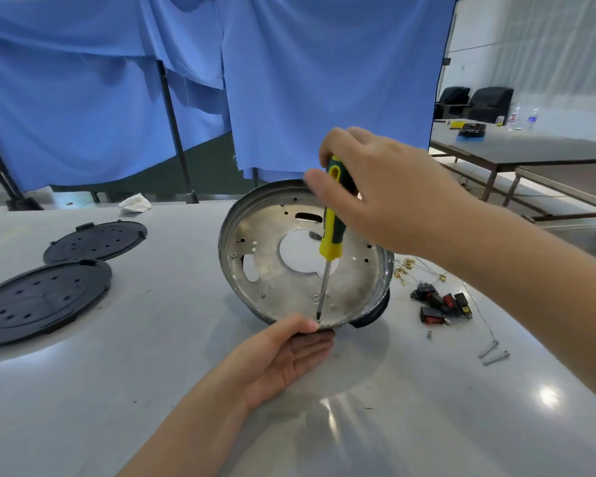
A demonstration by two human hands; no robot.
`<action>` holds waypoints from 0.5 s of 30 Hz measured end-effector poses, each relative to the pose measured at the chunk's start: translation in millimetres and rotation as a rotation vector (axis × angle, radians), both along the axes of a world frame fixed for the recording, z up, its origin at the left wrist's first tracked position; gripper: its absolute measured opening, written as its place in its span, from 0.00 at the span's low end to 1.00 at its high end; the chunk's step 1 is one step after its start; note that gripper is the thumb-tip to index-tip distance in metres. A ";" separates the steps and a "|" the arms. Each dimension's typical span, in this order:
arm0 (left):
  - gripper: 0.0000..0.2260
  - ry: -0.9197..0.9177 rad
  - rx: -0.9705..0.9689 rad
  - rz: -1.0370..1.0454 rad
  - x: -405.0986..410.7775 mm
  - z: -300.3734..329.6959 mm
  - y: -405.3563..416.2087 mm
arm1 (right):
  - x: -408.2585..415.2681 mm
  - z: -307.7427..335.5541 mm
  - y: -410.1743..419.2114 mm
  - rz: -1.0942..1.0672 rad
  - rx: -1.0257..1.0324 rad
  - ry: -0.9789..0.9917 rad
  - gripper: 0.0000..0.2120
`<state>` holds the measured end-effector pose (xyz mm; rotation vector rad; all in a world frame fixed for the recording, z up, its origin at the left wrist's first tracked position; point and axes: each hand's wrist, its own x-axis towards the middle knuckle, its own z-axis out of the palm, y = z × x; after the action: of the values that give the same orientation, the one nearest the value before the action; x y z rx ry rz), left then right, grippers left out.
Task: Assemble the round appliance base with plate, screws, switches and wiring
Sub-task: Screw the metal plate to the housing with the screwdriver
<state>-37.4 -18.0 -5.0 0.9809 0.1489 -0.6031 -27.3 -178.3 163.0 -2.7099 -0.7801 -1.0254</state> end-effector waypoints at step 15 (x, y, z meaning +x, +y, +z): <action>0.15 0.003 0.031 -0.059 4.0 -1.8 1.2 | 0.1 9.4 0.4 0.290 0.244 0.558 0.12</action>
<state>-33.4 -16.8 -6.7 1.0171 0.1327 -0.6575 -27.2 -177.8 172.4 -2.3910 -0.8329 -0.2564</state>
